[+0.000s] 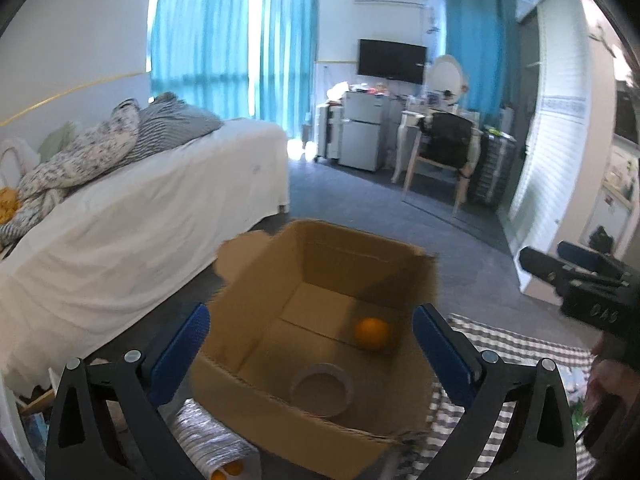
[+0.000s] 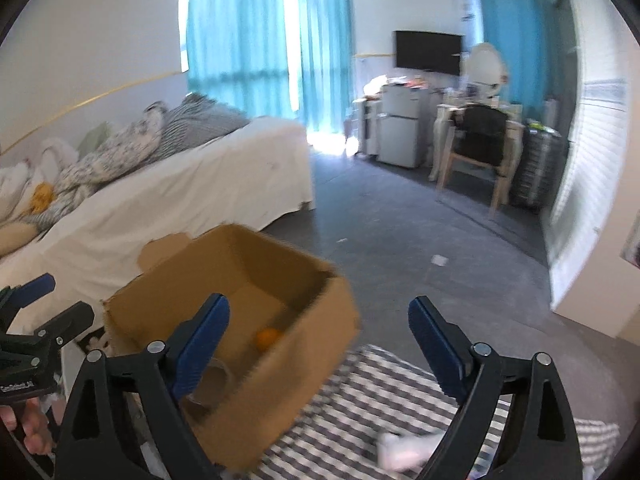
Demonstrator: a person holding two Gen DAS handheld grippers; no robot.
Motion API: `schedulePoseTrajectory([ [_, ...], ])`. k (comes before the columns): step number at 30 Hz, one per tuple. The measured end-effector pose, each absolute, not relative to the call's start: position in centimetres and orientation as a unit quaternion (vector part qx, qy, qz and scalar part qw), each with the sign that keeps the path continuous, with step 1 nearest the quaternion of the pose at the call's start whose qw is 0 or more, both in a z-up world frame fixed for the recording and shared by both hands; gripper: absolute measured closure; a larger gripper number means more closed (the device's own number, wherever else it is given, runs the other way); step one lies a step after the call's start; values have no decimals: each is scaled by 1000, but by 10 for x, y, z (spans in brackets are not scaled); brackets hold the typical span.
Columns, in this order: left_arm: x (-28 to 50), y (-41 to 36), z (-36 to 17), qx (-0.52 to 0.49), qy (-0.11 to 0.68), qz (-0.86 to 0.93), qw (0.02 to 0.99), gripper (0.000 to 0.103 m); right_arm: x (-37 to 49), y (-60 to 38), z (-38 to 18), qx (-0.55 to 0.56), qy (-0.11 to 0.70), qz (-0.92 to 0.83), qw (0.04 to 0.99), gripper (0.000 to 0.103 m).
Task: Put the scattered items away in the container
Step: 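Withdraw both grippers from the box back over the cloth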
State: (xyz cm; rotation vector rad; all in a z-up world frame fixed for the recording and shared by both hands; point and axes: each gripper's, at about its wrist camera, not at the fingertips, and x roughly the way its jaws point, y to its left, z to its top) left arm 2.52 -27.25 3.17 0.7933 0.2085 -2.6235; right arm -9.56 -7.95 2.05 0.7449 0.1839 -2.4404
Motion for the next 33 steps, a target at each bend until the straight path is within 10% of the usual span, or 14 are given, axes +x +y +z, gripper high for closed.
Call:
schedulePoseTrajectory([
  [33,-41,-15,2,312,-1,-950,-32,0,-31,260,16,301,7,-954,-3,0],
])
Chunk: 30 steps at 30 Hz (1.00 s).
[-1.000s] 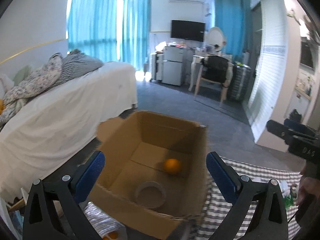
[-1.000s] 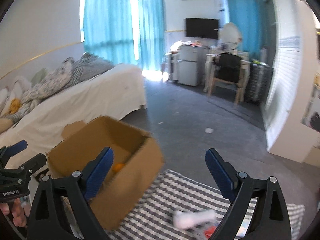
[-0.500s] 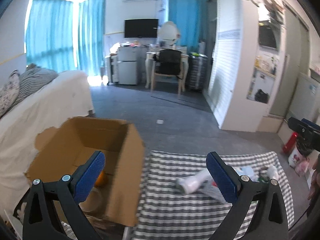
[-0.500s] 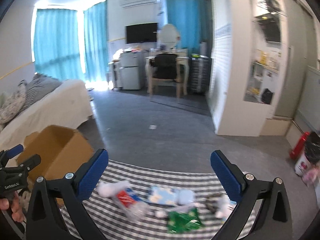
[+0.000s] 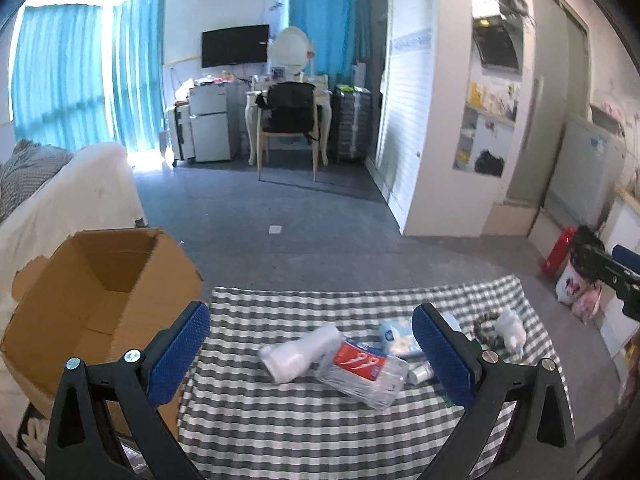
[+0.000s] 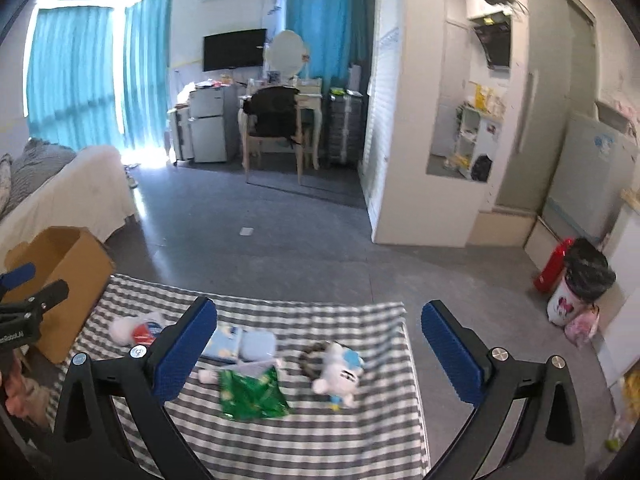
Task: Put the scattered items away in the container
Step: 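Withdraw both grippers from the box back over the cloth, then grasp the white plush toy with the right gripper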
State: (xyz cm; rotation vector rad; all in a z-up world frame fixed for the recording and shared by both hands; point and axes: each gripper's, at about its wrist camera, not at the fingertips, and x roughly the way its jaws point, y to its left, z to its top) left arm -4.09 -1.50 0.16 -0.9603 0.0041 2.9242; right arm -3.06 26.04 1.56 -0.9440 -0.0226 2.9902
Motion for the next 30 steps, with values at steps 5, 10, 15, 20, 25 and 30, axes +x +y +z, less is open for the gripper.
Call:
schedulePoseTrajectory([
  [5,-48,2,-3,-312,13,949,36,0,-45,284,-6,-323,18,946,2,0],
  [10,-56,4,-20,-318,7,948,31,0,-58,286,-39,-353,23,935,-11,0],
  [15,-65,3,-39,-331,9,943,30,0,-74,286,-73,-383,40,923,-19,0],
  [20,-74,-1,-53,-343,5,939,28,0,-89,283,-95,-406,41,913,-15,2],
  [25,-82,-4,-67,-356,1,934,24,0,-102,285,-116,-435,44,899,-9,17],
  [30,-86,-5,-75,-362,1,932,21,0,-110,289,-133,-456,52,888,1,26],
])
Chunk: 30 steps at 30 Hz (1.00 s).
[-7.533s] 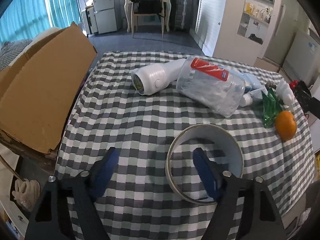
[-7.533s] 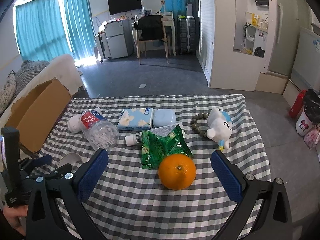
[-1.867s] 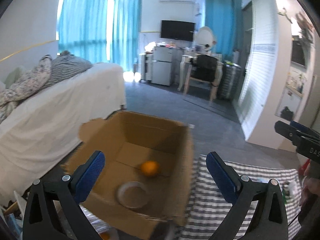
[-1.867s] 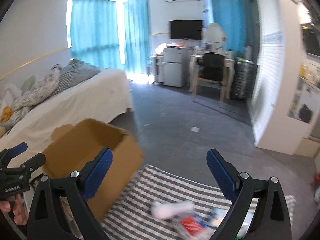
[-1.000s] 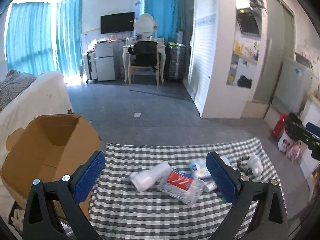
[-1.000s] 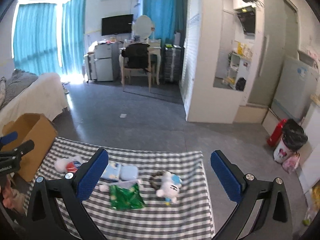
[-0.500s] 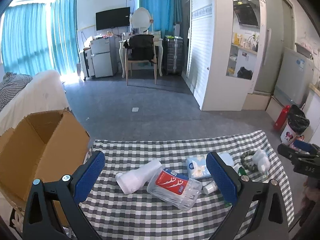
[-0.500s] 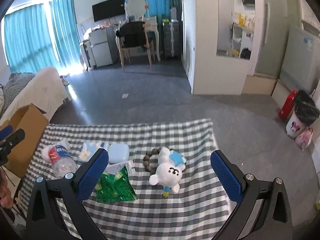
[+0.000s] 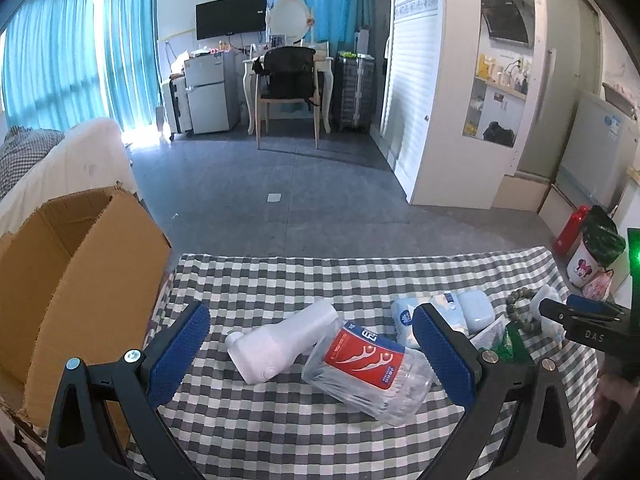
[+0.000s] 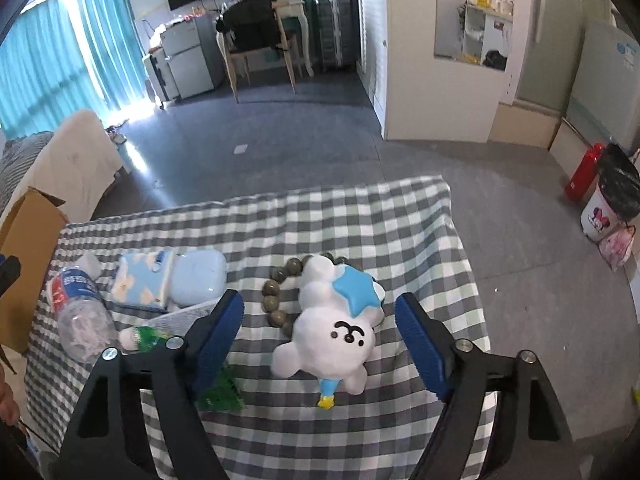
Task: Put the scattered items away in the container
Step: 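Grasp the white plush toy with the right gripper, then grasp the clear floss-pick jar with the left gripper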
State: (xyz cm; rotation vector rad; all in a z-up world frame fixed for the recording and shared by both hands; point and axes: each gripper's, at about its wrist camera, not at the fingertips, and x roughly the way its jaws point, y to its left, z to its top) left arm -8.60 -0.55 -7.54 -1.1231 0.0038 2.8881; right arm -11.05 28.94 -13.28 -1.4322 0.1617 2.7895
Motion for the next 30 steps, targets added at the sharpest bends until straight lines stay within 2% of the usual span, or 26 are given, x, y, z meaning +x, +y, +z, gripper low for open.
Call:
schedulePoseTrajectory([
  [1,-87,-5,-78,-364,2,931,20,0,-112,290,-136,-460,51,886,4,28],
  [3,-88,-5,-82,-368,2,930,19,0,-113,290,-141,-468,48,882,4,42],
  [5,-88,-5,-87,-372,0,928,19,0,-114,290,-148,-477,45,878,7,48],
  [6,-89,-5,-90,-375,0,927,19,0,-114,291,-151,-480,46,876,7,54],
  [14,-90,-1,-98,-387,4,922,25,0,-106,295,-149,-469,55,882,-2,55],
  [30,-95,39,-129,-430,-1,902,26,0,-83,286,-105,-429,55,901,-16,55],
])
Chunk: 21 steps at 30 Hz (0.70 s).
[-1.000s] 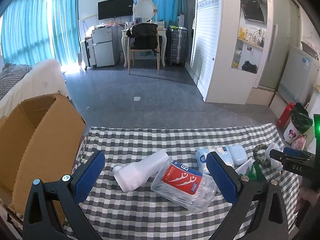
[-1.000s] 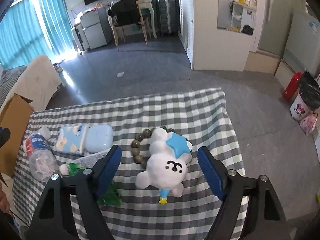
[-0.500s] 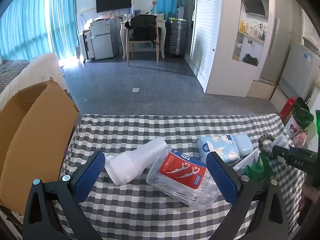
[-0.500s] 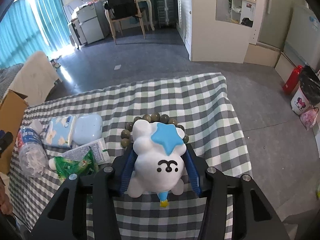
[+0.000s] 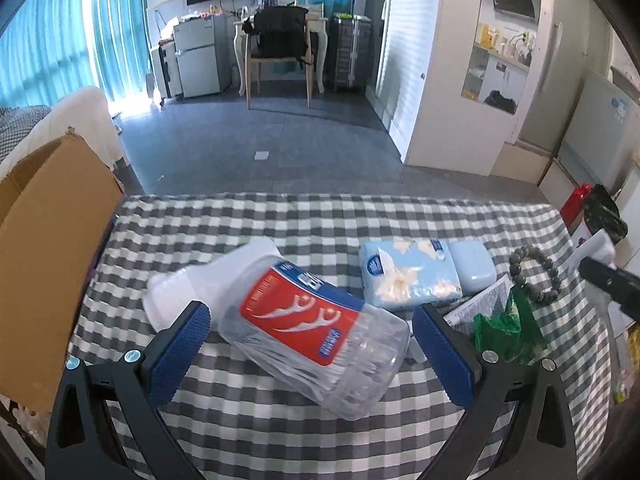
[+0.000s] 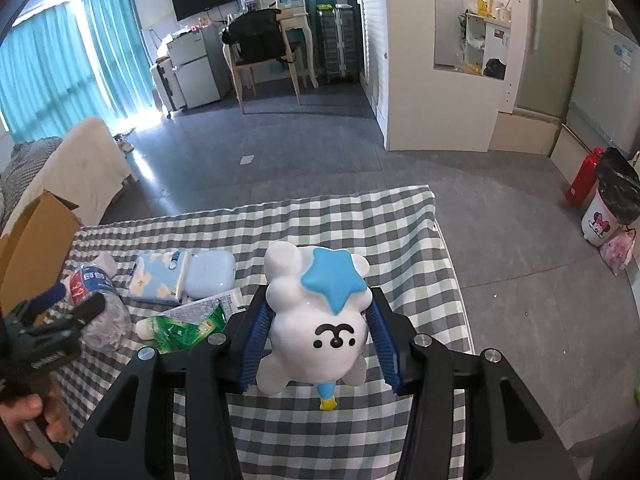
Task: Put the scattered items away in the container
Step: 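Grasp the clear floss-pick jar with the left gripper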
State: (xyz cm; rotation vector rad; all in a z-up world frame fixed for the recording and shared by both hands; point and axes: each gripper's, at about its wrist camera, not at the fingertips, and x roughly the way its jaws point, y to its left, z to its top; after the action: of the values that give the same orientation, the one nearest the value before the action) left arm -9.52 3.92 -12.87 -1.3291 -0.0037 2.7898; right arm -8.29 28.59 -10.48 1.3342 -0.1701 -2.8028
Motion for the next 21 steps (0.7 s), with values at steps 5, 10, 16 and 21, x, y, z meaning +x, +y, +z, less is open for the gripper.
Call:
schedulePoseTrajectory([
  [5,-101,46,-136,-428,14,904,8,0,-86,287,-103,427,-57,-902,24,55],
  [10,-103,47,-142,-430,22,903,6,3,-86,285,-103,427,-59,-902,29,55],
  [16,-92,46,-137,-424,33,905,23,25,-84,278,-99,423,-57,-904,37,55],
  [21,-85,48,-130,-423,42,904,45,40,-80,277,-95,420,-57,-905,44,55],
])
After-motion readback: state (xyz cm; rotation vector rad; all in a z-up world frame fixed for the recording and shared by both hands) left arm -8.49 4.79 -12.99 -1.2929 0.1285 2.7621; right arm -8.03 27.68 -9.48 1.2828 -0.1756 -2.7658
